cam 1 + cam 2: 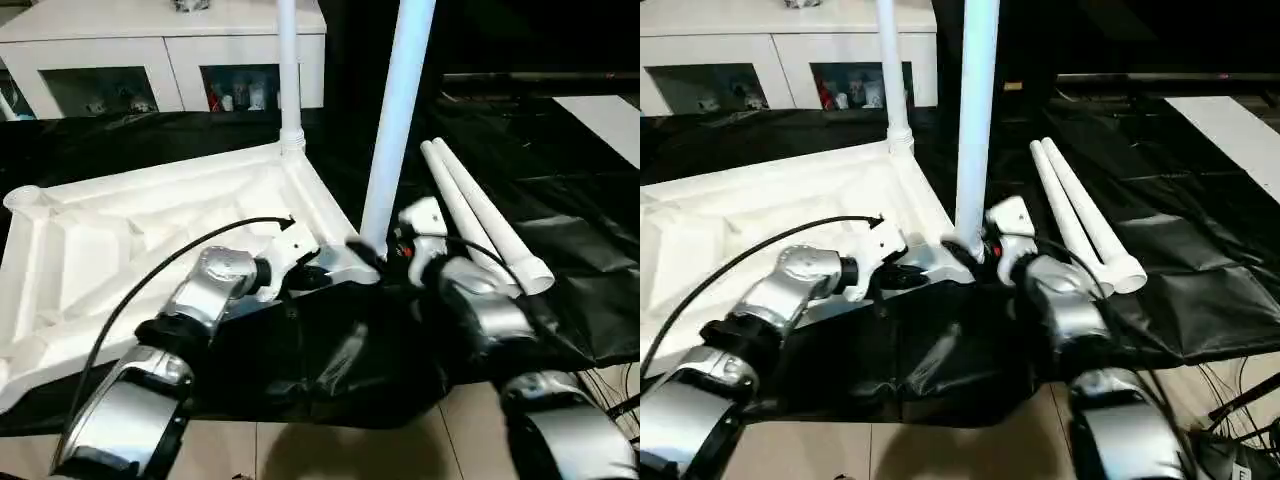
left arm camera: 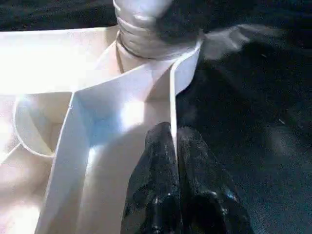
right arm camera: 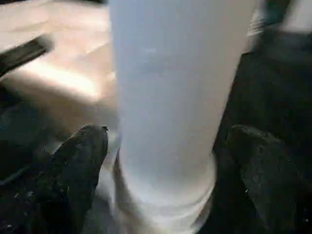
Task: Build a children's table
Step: Rotate leg to tighten
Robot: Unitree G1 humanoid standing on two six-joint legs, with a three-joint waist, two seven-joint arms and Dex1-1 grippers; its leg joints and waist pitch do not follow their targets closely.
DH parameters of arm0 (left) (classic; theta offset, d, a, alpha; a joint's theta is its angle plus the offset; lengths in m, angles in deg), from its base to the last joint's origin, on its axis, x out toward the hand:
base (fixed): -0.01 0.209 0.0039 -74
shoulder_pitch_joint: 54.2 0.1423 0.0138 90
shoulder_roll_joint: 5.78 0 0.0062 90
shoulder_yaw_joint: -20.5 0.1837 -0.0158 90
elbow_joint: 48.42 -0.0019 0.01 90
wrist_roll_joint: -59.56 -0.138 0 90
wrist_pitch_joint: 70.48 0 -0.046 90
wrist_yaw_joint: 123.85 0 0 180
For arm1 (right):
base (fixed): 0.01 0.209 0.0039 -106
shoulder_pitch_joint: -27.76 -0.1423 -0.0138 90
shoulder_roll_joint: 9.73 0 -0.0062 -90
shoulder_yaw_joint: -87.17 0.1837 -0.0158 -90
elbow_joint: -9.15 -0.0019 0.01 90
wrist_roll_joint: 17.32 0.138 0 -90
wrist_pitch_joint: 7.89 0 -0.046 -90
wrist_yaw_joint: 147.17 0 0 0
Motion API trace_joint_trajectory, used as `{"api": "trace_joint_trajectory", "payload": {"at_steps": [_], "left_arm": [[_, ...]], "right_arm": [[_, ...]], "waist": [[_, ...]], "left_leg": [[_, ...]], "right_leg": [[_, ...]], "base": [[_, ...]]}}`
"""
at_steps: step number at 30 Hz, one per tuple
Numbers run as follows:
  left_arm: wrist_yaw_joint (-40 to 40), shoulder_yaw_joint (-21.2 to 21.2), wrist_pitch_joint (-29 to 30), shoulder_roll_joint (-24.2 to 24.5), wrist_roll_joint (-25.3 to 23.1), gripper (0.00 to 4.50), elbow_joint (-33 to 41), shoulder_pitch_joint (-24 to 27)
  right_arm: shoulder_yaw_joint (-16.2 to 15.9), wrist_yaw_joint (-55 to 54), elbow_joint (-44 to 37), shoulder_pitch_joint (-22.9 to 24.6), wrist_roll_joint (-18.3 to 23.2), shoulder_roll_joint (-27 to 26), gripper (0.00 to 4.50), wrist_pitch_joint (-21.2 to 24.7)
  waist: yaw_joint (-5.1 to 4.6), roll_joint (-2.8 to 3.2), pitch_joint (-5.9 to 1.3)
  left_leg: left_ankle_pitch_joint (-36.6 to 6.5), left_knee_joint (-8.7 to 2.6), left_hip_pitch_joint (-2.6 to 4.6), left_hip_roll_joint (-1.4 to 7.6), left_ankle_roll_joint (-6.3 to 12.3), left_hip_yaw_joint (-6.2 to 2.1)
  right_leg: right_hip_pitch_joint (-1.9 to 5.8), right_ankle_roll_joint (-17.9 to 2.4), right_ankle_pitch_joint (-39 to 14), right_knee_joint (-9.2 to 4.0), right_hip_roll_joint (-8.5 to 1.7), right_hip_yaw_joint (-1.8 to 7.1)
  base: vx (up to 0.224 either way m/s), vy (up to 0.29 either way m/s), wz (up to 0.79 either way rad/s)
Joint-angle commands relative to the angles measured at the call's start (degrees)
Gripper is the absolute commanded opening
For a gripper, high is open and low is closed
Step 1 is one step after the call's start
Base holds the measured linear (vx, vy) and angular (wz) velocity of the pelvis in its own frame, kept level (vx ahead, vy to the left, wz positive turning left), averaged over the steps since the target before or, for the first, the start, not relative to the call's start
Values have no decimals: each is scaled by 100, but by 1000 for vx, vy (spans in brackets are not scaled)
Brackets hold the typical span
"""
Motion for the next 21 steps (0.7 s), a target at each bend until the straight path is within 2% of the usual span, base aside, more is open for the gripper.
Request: {"api": "trace_joint_trajectory", "payload": {"at_steps": [1,2,3,5,9,12,16,17,20,21], "left_arm": [[459,90,-69,-12,174,0,77,203],[555,96,-45,8,205,0,137,222],[752,142,30,75,244,0,264,258],[836,167,64,106,250,0,315,273],[1099,241,196,184,286,0,495,348],[1182,245,255,215,304,0,578,384],[1154,223,209,232,239,0,531,376],[1155,221,210,244,231,0,539,385],[1142,222,222,276,219,0,570,405],[1114,217,244,286,219,0,598,412]], "right_arm": [[-112,534,-242,7,144,76,427,274],[-121,692,-285,15,181,109,427,403],[-274,1026,-277,14,87,217,427,421],[-339,1140,-226,-3,18,260,427,358],[-346,1217,-160,-68,-25,278,427,279],[-408,1317,-228,-52,-42,311,427,312],[-470,1415,-236,-39,-93,331,427,335],[-483,1427,-233,-39,-105,337,399,321],[-479,1465,-176,-61,-115,338,389,297],[-477,1481,-161,-67,-113,337,367,295]], "waist": [[51,-108,-343],[61,-103,-342],[66,-107,-348],[87,-99,-336],[156,-95,-340],[162,-88,-340],[155,-110,-341],[156,-109,-341],[157,-126,-344],[159,-122,-346]], "left_leg": [[-833,-290,13,119,821,21],[-829,-290,22,118,825,25],[-804,-286,15,124,809,25],[-872,-293,32,140,772,30],[-880,-304,56,146,645,34],[-839,-305,51,142,630,34],[-842,-300,44,133,640,34],[-847,-300,45,134,637,33],[-796,-293,40,132,652,35],[-777,-291,40,133,660,33]], "right_leg": [[330,-1576,-163,-320,-241,180],[326,-1592,-176,-327,-243,179],[322,-1606,-171,-313,-244,179],[298,-1603,-296,-330,-263,186],[285,-1568,-393,-328,-271,203],[287,-1567,-307,-316,-261,199],[295,-1535,-296,-317,-261,197],[296,-1533,-317,-316,-263,197],[299,-1532,-275,-309,-262,199],[297,-1537,-262,-305,-262,198]], "base": [[0,0,0],[0,0,0],[0,0,0],[0,0,0],[0,0,0],[0,0,0],[0,0,0],[0,0,0],[0,0,0],[0,0,0]]}}
